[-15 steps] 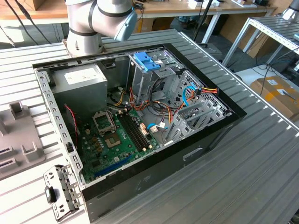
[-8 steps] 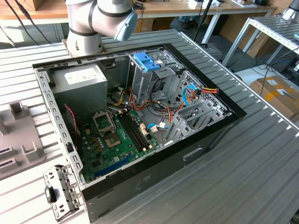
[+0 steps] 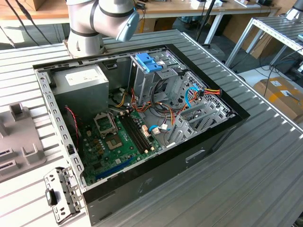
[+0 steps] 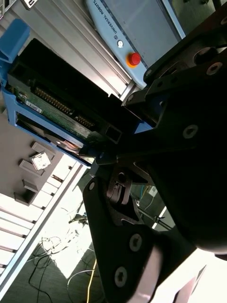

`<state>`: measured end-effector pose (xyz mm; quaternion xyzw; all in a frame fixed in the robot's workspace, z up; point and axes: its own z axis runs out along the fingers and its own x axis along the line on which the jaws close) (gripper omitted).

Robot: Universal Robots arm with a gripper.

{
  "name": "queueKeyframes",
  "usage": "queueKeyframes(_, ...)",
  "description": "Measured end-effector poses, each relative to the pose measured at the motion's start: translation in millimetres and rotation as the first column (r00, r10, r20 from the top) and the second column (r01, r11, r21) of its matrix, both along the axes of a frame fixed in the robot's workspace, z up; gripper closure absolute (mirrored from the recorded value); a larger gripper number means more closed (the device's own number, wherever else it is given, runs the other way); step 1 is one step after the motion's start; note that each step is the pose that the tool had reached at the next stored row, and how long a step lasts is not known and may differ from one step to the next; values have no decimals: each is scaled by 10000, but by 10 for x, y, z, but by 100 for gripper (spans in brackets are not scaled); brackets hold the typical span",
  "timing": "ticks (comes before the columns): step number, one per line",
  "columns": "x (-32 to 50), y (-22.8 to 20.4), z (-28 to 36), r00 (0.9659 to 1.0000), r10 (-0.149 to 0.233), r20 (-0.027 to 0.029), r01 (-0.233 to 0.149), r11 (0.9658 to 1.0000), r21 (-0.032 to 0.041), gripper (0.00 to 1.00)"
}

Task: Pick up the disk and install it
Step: 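Pick up the disk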

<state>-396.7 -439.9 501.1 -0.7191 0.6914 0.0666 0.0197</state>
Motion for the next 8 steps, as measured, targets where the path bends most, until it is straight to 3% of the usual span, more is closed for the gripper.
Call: queueKeyframes(8, 83, -21, -3, 10000, 0, 0, 0, 10000, 0, 64)
